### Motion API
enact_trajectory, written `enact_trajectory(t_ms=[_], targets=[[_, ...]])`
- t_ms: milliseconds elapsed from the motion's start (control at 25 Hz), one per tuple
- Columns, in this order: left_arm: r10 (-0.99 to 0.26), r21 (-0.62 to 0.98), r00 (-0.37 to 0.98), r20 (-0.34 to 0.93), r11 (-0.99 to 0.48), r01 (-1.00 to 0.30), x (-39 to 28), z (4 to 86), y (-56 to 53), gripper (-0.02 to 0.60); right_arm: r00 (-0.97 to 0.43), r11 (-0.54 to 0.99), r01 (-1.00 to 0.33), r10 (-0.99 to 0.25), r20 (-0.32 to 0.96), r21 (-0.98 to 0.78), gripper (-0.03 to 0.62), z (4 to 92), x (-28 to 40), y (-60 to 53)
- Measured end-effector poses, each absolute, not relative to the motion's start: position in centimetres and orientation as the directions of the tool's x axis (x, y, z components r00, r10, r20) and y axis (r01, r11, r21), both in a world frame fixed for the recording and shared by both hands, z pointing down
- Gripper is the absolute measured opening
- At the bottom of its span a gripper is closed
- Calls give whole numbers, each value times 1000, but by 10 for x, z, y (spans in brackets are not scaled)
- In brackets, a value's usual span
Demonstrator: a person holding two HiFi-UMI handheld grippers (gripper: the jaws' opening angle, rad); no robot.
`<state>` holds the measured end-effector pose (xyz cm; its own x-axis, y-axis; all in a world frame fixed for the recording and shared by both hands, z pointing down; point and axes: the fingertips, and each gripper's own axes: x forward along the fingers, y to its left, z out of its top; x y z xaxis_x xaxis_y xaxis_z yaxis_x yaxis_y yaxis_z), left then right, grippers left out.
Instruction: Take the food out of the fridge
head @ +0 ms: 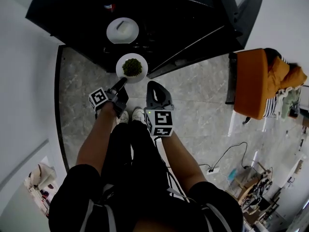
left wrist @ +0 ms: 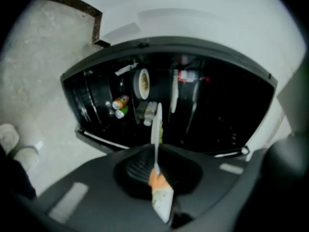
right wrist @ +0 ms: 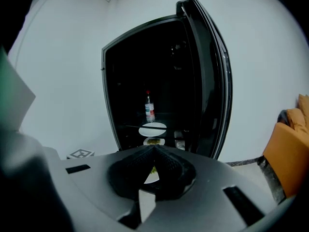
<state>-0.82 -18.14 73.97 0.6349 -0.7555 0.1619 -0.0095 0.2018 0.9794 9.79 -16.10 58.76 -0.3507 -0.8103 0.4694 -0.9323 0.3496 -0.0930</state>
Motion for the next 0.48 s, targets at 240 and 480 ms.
enact_trajectory(t_ms=[240, 480], targets=[[-705, 982, 691, 160, 186, -37, -19, 646, -141, 14, -325, 328, -942, -829, 456, -74, -2, 525, 97, -164], [-706, 985, 692, 150, 167, -44, -27, 541, -123, 14, -264, 269, -962, -869, 419, -49, -1, 467, 104, -164]])
